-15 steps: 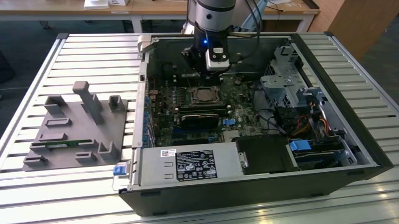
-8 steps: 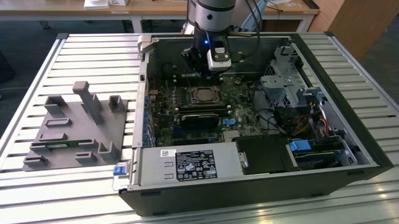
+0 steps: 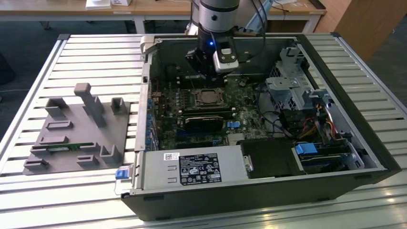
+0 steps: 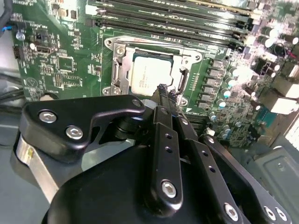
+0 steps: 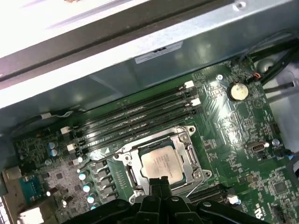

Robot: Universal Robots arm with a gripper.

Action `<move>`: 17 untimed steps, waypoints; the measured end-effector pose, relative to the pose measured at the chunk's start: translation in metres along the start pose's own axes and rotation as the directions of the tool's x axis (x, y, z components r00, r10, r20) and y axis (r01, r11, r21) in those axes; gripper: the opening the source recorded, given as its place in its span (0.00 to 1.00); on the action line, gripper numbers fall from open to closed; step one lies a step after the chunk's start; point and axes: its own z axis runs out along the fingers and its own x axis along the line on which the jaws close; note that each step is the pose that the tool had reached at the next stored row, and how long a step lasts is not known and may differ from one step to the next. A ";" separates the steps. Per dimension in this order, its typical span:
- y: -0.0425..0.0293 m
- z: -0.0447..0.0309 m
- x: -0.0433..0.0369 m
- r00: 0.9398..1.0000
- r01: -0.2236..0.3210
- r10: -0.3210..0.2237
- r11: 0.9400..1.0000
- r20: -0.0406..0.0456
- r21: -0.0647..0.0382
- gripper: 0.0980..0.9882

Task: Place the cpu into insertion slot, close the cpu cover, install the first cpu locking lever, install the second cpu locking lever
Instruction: 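Install the first cpu locking lever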

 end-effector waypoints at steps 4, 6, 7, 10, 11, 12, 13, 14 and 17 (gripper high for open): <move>0.0000 0.0003 0.0001 0.998 0.065 -0.065 0.998 -0.001 0.000 0.01; 0.0000 0.0004 0.0000 0.995 0.103 -0.103 0.995 -0.002 0.001 0.01; 0.0000 0.0005 0.0000 0.993 0.121 -0.121 0.993 -0.003 0.001 0.01; 0.0000 0.0008 0.0000 0.985 0.174 -0.174 0.985 -0.005 0.002 0.01; 0.0000 0.0010 0.0000 0.981 0.192 -0.192 0.981 -0.005 0.002 0.01; -0.0001 0.0011 0.0000 0.978 0.211 -0.211 0.978 -0.006 0.002 0.01; -0.0001 0.0013 0.0000 0.974 0.228 -0.228 0.974 -0.006 0.002 0.01; -0.0001 0.0015 0.0000 0.969 0.246 -0.246 0.969 -0.007 0.002 0.01; -0.0001 0.0017 0.0000 0.960 0.279 -0.279 0.960 -0.009 -0.014 0.01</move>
